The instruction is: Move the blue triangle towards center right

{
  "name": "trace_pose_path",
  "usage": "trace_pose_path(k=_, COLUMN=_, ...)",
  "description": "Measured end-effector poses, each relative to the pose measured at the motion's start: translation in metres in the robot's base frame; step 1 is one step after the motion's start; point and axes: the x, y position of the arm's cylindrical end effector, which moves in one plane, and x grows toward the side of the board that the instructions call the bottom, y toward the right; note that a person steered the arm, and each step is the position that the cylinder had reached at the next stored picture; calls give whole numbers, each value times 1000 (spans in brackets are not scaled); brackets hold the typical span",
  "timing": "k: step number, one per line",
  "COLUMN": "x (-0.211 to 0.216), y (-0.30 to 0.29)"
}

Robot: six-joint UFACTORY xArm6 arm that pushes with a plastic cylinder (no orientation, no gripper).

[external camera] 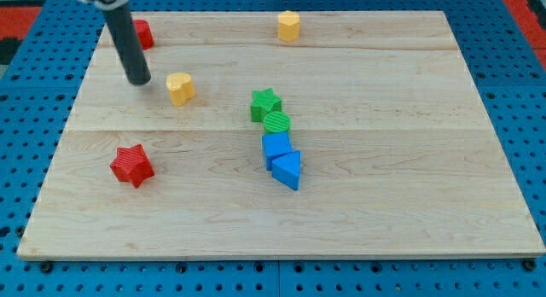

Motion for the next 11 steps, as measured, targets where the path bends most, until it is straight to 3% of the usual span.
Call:
trace_pose_path(k=1, x=57, y=16)
trace_pose_path(k=2, x=111, y=123)
trace_pose_path(k=3, x=149, y=135)
trace_pose_path(k=4, x=175, y=206)
trace_pose_path(k=5, x=141, y=229)
trace_pose_path(k=6, x=165, y=229)
trace_pose_path(k=7, x=136, y=210)
trace_pose_path(k=9, x=73, y=230)
trace_pose_path(k=10, x=67, y=268)
trace_pose_path(k=11, x=91, y=257)
